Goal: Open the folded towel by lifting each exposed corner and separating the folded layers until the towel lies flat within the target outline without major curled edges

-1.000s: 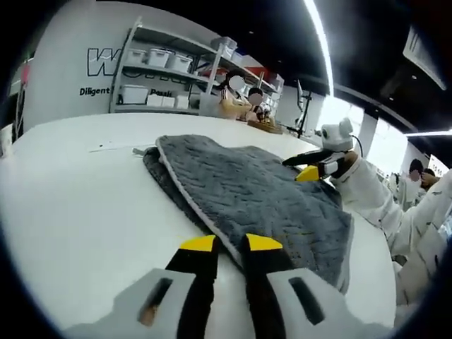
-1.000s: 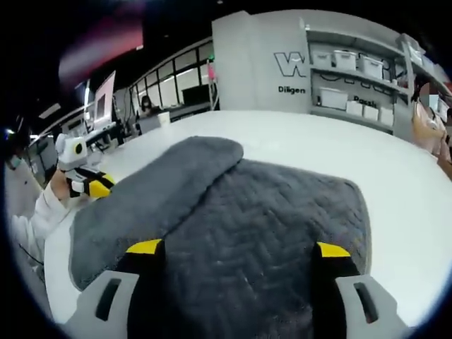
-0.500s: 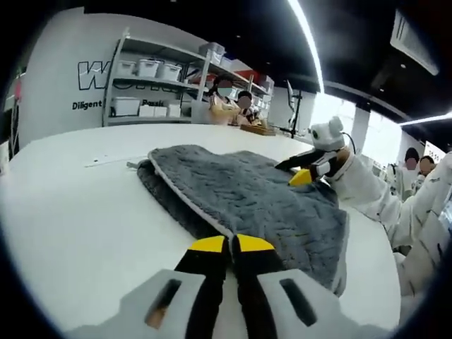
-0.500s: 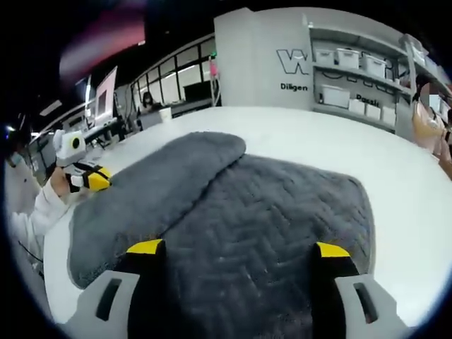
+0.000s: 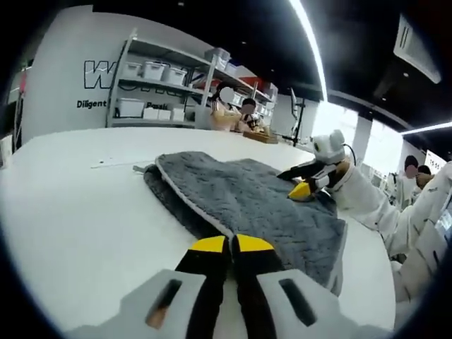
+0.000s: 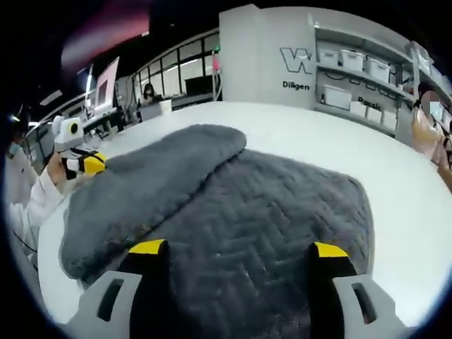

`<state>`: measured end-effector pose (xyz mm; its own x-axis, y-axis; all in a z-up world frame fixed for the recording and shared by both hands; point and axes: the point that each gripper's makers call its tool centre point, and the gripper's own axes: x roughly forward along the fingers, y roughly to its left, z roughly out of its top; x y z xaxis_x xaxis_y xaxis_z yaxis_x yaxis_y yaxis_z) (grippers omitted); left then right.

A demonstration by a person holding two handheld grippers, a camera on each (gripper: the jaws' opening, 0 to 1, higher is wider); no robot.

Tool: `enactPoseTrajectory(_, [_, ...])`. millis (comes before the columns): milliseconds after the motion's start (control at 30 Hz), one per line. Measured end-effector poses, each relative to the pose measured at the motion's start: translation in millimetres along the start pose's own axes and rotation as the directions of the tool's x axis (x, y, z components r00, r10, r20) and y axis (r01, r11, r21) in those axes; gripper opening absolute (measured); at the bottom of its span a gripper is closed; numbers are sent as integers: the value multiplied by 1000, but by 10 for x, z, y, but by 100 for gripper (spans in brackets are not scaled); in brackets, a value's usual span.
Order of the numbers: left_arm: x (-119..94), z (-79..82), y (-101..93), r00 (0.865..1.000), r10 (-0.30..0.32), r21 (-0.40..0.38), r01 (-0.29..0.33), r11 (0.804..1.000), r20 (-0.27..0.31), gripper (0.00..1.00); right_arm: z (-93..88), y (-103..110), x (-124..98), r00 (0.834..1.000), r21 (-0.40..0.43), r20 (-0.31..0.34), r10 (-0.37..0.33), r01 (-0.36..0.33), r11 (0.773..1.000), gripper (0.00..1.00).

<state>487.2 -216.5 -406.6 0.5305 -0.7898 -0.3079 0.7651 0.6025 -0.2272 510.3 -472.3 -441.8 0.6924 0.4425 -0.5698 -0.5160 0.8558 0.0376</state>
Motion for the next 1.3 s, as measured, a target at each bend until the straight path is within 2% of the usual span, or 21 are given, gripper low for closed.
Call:
enactPoseTrajectory(133, [-27,61,7,1000,12,12,-12,1000,27,2,-10,3,1,1000,-6,-1,-2,2,1000,80])
enactPoseTrajectory(433, [-92,73,223,996,84,3,-84,996,30,2,-4,-26,37,1000,-20,3,-24,24,1000,80])
enactPoseTrajectory(600, [-153,89,333,993,106,-35,-105,994,41,3,-4,-30,38,1000,-20,4,-27,27,999,80])
enactPoseTrajectory(733, [-187,61,421,989,145,-41,-144,989,28,3,-5,-28,35,1000,-20,6,-25,25,999,80])
enactPoseTrajectory(867, [-202,51,460,987,156,-48,-155,987,27,3,-6,-29,37,1000,-21,6,-26,26,999,80])
enactPoseTrajectory(1033, [-236,-95,624,976,215,-85,-217,972,-36,3,-7,-27,39,1000,-21,6,-27,27,999,80])
enactPoseTrajectory(1300, [-279,-111,670,972,231,-100,-234,967,-43,3,-5,-30,40,1000,-22,7,-26,27,999,80])
